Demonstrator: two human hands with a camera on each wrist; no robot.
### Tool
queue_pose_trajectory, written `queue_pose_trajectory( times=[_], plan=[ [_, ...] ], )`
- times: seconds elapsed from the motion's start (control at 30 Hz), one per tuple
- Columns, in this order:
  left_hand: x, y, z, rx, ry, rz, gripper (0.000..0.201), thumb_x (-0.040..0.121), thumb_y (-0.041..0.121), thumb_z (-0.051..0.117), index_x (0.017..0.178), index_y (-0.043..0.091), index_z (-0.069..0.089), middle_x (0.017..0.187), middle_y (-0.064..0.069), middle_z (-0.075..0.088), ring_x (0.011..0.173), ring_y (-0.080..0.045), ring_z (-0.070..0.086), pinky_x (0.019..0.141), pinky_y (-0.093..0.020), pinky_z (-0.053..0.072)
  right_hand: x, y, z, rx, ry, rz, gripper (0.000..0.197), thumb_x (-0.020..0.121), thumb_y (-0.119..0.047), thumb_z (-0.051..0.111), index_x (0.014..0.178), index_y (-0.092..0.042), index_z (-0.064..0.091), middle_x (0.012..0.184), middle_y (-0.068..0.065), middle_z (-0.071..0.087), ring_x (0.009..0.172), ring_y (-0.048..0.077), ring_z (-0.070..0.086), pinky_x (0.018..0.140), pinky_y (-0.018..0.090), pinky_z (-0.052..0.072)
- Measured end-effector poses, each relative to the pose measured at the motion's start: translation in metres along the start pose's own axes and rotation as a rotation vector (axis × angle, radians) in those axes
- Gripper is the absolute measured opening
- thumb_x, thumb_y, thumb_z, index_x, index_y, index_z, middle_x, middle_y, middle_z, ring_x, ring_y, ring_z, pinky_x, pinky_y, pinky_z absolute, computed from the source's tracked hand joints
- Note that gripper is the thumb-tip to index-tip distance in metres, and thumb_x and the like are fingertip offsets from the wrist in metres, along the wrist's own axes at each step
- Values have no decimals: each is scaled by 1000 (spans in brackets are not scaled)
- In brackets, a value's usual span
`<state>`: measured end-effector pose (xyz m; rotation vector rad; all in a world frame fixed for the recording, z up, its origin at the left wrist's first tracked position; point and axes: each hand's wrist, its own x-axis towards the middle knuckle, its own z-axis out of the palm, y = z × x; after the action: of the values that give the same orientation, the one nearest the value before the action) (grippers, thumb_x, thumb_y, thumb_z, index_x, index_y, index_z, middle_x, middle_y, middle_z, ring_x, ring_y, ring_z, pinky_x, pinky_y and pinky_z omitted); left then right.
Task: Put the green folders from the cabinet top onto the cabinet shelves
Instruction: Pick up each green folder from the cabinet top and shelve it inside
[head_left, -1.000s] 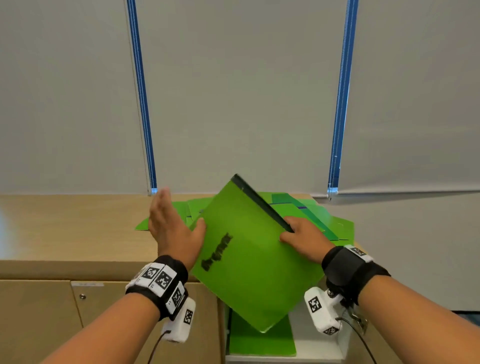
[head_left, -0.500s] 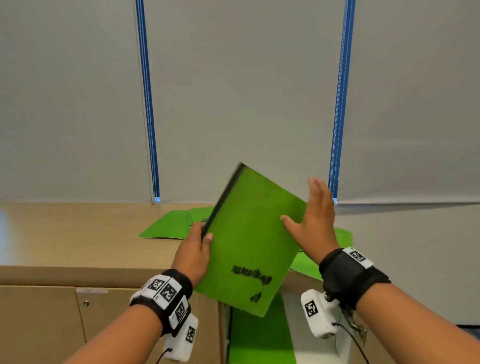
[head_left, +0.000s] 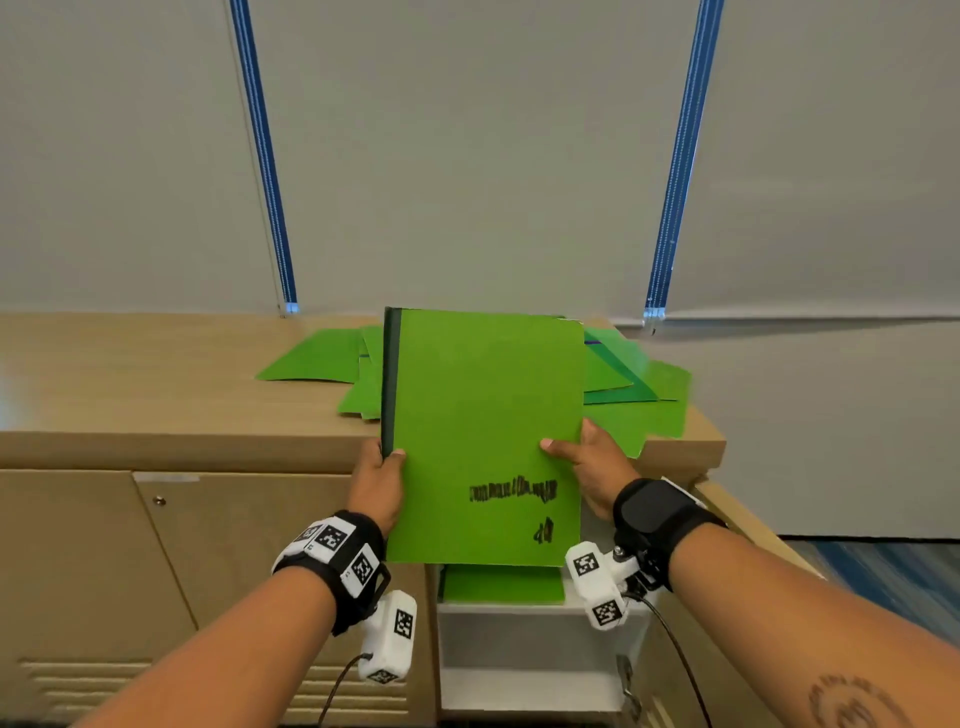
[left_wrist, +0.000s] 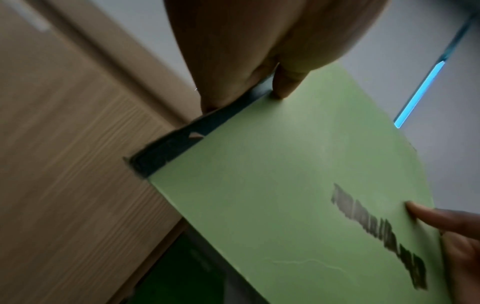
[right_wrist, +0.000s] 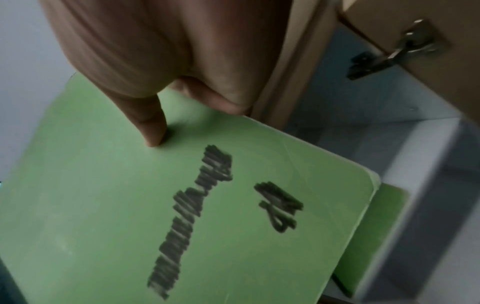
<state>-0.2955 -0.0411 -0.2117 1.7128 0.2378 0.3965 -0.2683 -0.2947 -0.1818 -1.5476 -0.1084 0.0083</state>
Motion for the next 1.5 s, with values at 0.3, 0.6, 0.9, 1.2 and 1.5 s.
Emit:
queue_pose_trajectory(
  times=[0.3,0.6,0.9,1.2,1.5],
  plan=[
    [-54,-142,38,115,6,-264,8,99,14,41,102,8,39,86,-5,49,91,-23,48,88,-37,41,-18,146,-27,-33,-42,256,38,85,5,62,119,-11,56,120,13,66,108,30,64,99,45,49],
    [-45,-241,105,130,-92,-399,7,98,16,43,105,17,44,108,-23,60,100,-40,60,92,-50,48,12,252,-70,-202,52,434,42,84,0,67,121,-5,47,112,15,66,92,26,66,78,34,55],
    [2,-252,146,538,-311,-187,75,91,23,58,153,12,16,157,-11,15,144,-26,22,117,-31,19,107,298,-88,-320,298,397,45,79,5,70,121,6,53,115,20,64,99,25,60,90,31,50],
    [30,-281,149,890,-634,83,70,94,22,47,153,10,10,162,-7,6,149,-21,-2,121,-36,-2,195,319,-60,-538,176,358,40,85,6,51,122,-3,63,118,14,66,88,21,55,67,25,43],
    [65,-304,165,966,-622,-94,58,93,23,49,145,7,29,156,-13,23,145,-28,18,119,-38,17,224,372,-60,-742,42,519,60,74,-23,51,133,-22,54,126,16,59,96,32,61,84,37,53]
  ],
)
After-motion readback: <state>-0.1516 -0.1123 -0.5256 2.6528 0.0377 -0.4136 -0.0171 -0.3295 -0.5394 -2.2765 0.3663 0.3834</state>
